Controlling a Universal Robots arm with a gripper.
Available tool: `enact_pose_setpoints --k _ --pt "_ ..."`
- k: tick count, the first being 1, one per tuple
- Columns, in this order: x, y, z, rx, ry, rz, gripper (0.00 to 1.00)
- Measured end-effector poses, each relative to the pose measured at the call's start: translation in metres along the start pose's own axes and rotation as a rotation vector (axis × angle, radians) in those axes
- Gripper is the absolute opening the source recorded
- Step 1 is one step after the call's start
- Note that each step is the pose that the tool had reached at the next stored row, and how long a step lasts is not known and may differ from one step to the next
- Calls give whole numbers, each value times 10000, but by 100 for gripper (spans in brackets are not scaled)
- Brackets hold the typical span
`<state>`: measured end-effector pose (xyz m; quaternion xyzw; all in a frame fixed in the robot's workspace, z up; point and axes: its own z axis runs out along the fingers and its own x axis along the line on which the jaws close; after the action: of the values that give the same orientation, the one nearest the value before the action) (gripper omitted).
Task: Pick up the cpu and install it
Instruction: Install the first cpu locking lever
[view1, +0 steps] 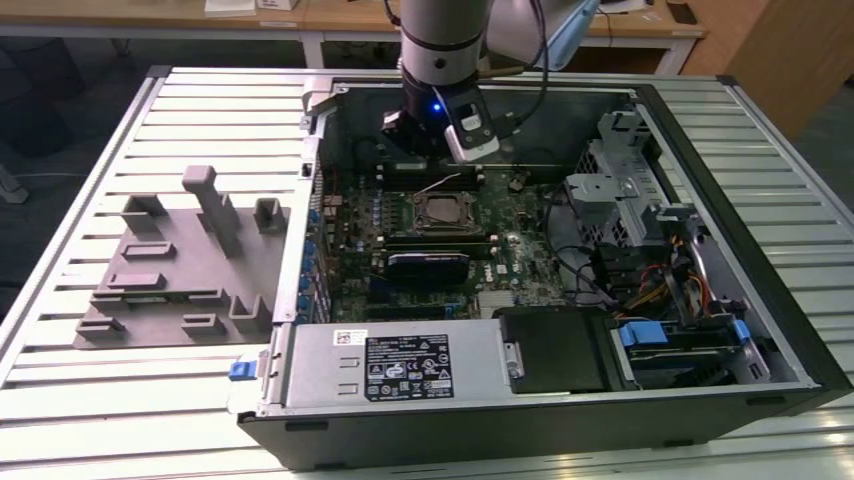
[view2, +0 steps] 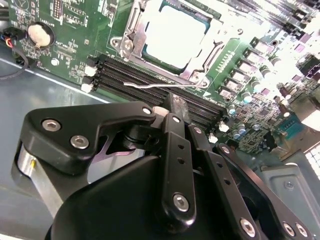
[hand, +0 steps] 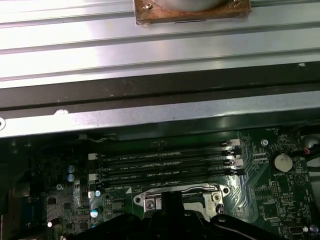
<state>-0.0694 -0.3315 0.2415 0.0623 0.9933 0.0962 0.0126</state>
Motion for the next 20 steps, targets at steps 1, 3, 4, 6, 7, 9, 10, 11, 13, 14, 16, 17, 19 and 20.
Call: enact_pose_setpoints --k 1,3,4,6,7,9,10,11,13,14,16,17,19,20 --pt "0 0 1 44 -12 12 11" --pt "0 -1 4 130 -41 32 11" --pt "0 -1 5 166 -54 39 11" --pt "0 -3 13 206 -88 48 11" --pt "0 -4 18 211 -103 51 11" --pt "0 -6 31 211 -129 57 11" --pt "0 -7 38 210 -139 62 11" --pt "0 -9 45 210 -148 66 11" --pt "0 -11 58 216 -164 74 11" --pt "0 -12 63 220 -169 78 11" --pt "-4 -12 72 232 -175 89 11" --pt "-7 -11 76 239 -177 93 11" --pt "-11 -8 83 253 -182 101 11" --pt "-12 -7 85 260 -183 103 11"
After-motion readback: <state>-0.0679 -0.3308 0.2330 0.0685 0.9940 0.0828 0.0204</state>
